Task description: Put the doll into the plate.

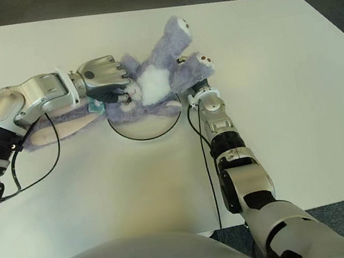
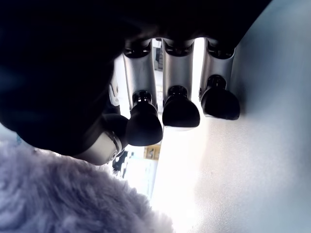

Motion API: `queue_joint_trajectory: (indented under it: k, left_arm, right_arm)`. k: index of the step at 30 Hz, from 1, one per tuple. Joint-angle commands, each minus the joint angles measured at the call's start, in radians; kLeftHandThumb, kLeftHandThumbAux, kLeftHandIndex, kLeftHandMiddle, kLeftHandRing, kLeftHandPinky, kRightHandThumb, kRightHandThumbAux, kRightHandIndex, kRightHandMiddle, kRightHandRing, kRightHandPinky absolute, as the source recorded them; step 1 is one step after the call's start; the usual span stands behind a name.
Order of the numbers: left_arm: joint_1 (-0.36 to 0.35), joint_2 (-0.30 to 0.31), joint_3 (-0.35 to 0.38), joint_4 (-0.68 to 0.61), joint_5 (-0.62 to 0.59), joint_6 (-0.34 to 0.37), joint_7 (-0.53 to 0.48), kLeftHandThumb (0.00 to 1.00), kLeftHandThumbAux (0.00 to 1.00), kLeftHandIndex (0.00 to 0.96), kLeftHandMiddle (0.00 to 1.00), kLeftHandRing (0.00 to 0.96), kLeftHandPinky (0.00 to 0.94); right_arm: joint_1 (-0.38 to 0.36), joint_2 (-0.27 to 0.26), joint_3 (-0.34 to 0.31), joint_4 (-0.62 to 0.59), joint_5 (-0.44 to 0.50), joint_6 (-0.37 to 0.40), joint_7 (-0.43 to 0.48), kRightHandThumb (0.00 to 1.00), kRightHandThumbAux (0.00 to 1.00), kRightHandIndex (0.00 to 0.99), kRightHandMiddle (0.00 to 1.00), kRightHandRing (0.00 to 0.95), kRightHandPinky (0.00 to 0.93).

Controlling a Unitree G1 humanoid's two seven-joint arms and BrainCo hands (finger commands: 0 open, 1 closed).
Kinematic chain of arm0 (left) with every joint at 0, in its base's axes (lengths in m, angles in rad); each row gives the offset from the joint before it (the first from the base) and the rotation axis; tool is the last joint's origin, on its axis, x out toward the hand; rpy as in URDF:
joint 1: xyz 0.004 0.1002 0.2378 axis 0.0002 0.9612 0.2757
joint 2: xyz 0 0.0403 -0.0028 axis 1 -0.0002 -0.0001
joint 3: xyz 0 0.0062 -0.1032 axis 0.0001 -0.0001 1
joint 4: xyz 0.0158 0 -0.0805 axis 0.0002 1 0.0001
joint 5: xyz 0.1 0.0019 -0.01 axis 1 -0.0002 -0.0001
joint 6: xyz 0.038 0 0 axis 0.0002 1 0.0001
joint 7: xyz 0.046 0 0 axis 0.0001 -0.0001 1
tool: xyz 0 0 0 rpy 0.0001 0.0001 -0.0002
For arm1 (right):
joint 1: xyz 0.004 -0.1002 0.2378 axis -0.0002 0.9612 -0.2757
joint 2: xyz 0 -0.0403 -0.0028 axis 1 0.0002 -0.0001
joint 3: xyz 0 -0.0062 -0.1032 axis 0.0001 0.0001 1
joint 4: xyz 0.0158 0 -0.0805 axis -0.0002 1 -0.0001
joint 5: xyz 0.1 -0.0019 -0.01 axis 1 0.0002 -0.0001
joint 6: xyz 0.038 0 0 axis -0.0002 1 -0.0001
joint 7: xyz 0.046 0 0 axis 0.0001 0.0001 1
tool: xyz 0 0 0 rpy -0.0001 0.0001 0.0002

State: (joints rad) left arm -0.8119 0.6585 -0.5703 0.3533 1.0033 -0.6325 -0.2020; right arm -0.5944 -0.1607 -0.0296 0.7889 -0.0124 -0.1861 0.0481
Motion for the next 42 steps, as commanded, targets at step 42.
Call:
queue_joint_trajectory:
  k: [42]
  left_arm:
    - [0.024, -0.01, 0.019, 0.179, -0.111, -0.018, 0.155, 0.851, 0.665, 0.404, 0.557, 0.835, 0.849]
  right_arm:
    - [0.069, 0.011, -0.016, 0.013, 0.007, 0.072, 0.021, 0.707, 0.72, 0.44, 0.828, 0.82, 0.829]
